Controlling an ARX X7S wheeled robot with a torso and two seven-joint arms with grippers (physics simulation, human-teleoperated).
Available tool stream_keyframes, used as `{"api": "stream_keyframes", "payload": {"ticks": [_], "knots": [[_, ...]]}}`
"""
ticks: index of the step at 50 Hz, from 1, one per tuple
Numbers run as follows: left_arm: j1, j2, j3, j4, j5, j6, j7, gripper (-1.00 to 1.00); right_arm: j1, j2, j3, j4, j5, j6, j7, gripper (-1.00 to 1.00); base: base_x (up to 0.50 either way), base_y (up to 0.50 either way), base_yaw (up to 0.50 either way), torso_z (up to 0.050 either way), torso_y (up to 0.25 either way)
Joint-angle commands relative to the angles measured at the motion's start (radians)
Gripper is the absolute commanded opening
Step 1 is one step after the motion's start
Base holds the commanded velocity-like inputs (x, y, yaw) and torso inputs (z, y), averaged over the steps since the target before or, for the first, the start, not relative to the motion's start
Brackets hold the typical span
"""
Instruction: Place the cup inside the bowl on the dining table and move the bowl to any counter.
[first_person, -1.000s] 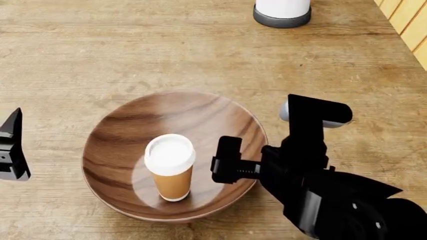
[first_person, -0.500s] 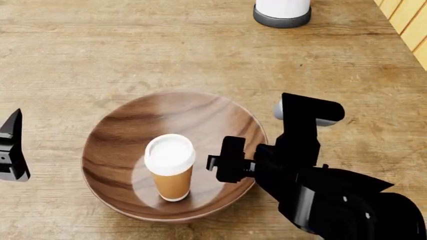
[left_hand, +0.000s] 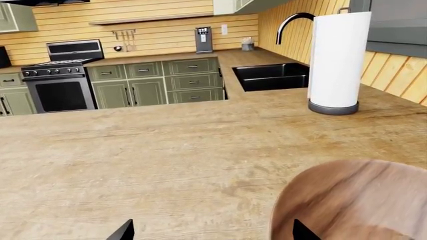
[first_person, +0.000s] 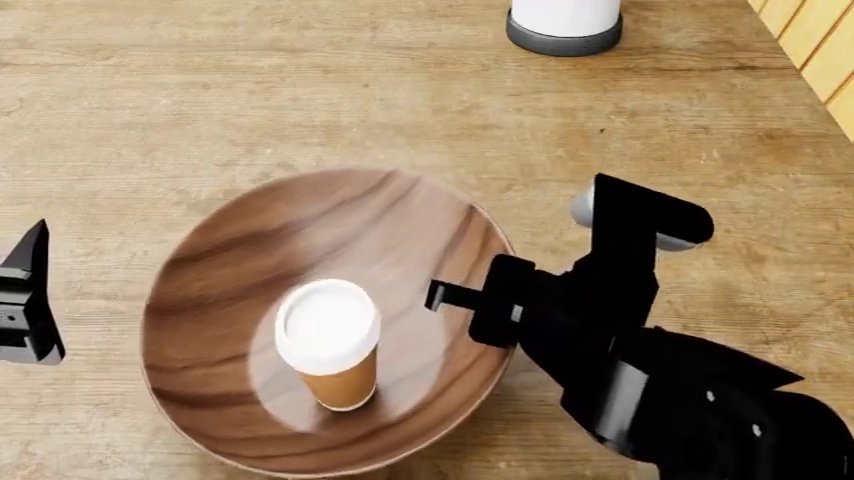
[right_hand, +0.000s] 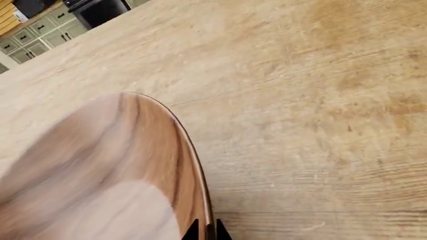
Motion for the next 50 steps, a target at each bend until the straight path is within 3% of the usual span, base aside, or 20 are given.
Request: {"api": "stream_keyframes", "payload": {"ticks": [1, 36, 50], "knots": [[0.003, 0.004, 0.001, 0.002, 0.004, -0.006, -0.010, 1.00, 0.014, -0.010, 0.083, 0.006, 0.027, -0.003, 0.048, -1.00, 0.00, 0.00, 0.00, 0.000, 0.000], [0.001, -0.015, -0.005, -0.005, -0.007, 0.013, -0.012, 1.00, 0.043, -0.076, 0.458, -0.006, 0.315, 0.062, 0.249, -1.00, 0.00, 0.00, 0.00, 0.000, 0.000], [-0.014, -0.011, 0.008, -0.007, -0.010, 0.010, -0.029, 1.00, 0.030, -0.062, 0.454, -0.052, 0.330, 0.032, 0.223, -1.00, 0.00, 0.00, 0.00, 0.000, 0.000]]}}
